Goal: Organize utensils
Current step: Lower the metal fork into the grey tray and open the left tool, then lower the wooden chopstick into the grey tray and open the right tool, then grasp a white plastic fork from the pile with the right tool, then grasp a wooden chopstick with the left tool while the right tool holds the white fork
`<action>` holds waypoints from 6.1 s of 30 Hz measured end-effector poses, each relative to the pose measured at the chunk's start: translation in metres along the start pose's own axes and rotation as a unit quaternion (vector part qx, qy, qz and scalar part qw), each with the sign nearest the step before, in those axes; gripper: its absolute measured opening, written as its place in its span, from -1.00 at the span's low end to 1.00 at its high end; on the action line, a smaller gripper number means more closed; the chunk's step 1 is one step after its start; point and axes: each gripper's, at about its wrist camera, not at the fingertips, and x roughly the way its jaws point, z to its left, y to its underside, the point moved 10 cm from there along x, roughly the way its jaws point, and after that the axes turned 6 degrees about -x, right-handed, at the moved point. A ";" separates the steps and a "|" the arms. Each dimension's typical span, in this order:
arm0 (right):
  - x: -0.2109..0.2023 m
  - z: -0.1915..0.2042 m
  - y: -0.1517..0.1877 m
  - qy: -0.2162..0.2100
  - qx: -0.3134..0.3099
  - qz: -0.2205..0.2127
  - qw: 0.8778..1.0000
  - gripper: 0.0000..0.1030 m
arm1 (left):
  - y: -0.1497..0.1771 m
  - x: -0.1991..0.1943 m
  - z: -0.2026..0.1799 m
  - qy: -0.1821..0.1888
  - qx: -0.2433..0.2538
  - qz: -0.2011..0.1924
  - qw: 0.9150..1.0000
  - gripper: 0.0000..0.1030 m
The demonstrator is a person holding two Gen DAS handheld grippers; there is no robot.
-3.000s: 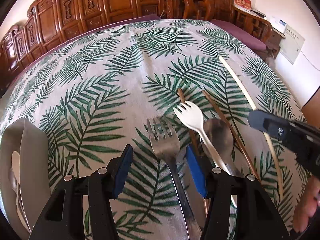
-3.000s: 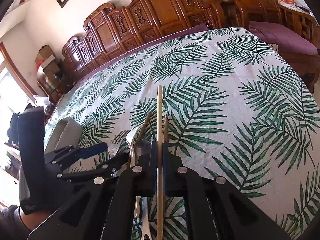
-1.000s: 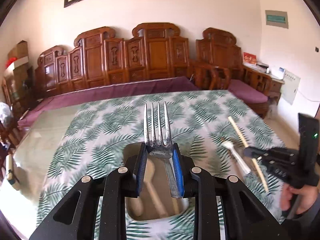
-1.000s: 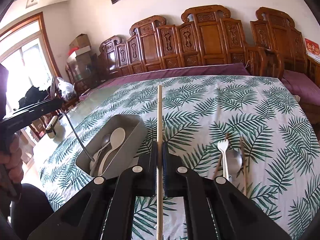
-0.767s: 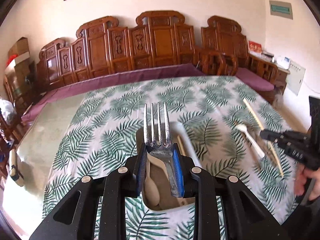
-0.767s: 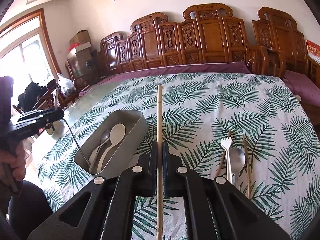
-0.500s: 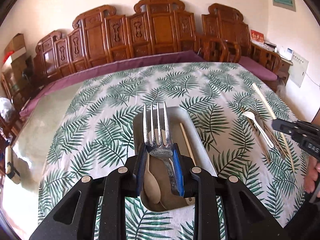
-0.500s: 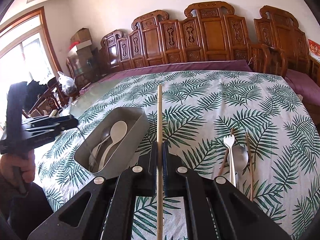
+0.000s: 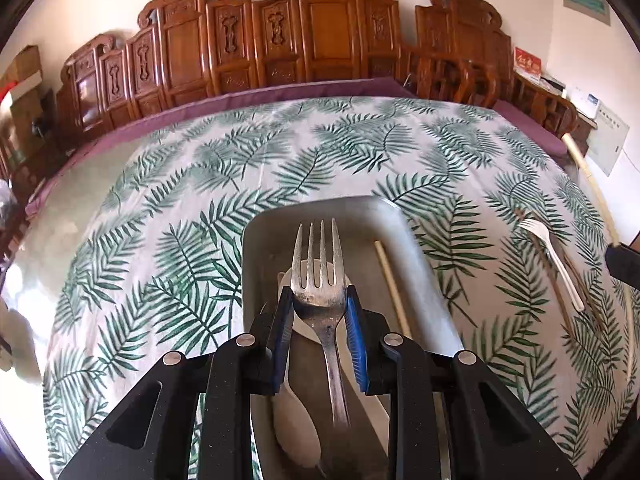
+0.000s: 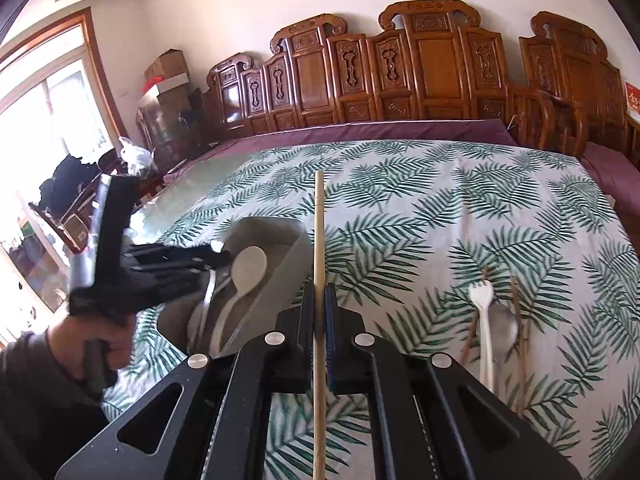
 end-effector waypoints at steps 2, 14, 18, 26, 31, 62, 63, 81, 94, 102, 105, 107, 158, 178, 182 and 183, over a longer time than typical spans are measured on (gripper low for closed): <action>0.007 0.008 -0.005 -0.008 0.004 0.002 1.000 -0.88 | 0.000 0.005 0.003 0.008 -0.010 0.009 1.000 -0.53; 0.050 0.059 -0.030 -0.033 0.015 0.013 0.999 -0.88 | -0.007 -0.009 0.017 0.048 -0.044 0.006 0.998 -0.50; 0.064 0.071 -0.032 -0.038 0.015 0.021 0.999 -0.88 | -0.012 -0.024 0.029 0.047 -0.047 -0.010 0.998 -0.41; 0.109 0.080 -0.030 -0.040 0.045 0.045 0.997 -0.88 | -0.020 -0.039 0.053 0.046 -0.065 -0.026 0.996 -0.24; 0.134 0.086 -0.021 -0.032 0.040 0.065 0.997 -0.88 | -0.024 -0.047 0.068 0.039 -0.076 -0.038 0.996 -0.21; 0.017 0.044 0.007 0.045 -0.014 0.045 0.998 -0.82 | -0.025 -0.071 0.052 0.032 -0.063 -0.063 0.995 -0.20; 0.008 0.038 0.010 0.054 -0.016 0.045 0.997 -0.82 | -0.025 -0.072 0.048 0.035 -0.062 -0.064 0.995 -0.20; -0.095 -0.052 0.068 0.162 0.016 0.059 0.985 -0.74 | -0.008 -0.098 -0.027 0.069 -0.020 -0.082 0.994 0.69; -0.048 -0.091 0.078 0.160 -0.004 0.105 0.981 -0.57 | 0.014 -0.092 -0.069 0.082 0.012 -0.065 0.994 0.73; 0.018 -0.129 0.083 0.160 -0.007 0.145 0.976 -0.57 | 0.026 -0.079 -0.086 0.086 0.032 -0.049 0.995 0.73; 0.036 -0.137 0.084 0.161 -0.011 0.159 0.974 -0.57 | 0.028 -0.077 -0.092 0.090 0.037 -0.045 0.994 0.73; 0.043 -0.139 0.084 0.160 -0.012 0.167 0.973 -0.57 | 0.029 -0.077 -0.096 0.091 0.043 -0.044 0.994 0.73; 0.000 -0.203 0.098 0.111 0.074 0.083 0.988 -0.79 | 0.063 0.040 -0.254 0.094 0.115 0.085 0.985 -0.10; 0.007 -0.194 0.100 0.107 0.070 0.092 0.988 -0.79 | 0.063 0.040 -0.231 0.061 0.109 0.096 0.988 -0.91; 0.007 -0.188 0.099 0.106 0.067 0.089 0.988 -0.79 | 0.063 0.027 -0.215 0.061 0.099 0.089 0.989 -0.92; 0.006 -0.186 0.098 0.108 0.066 0.088 0.988 -0.79 | 0.062 0.023 -0.213 0.061 0.099 0.086 0.989 -0.92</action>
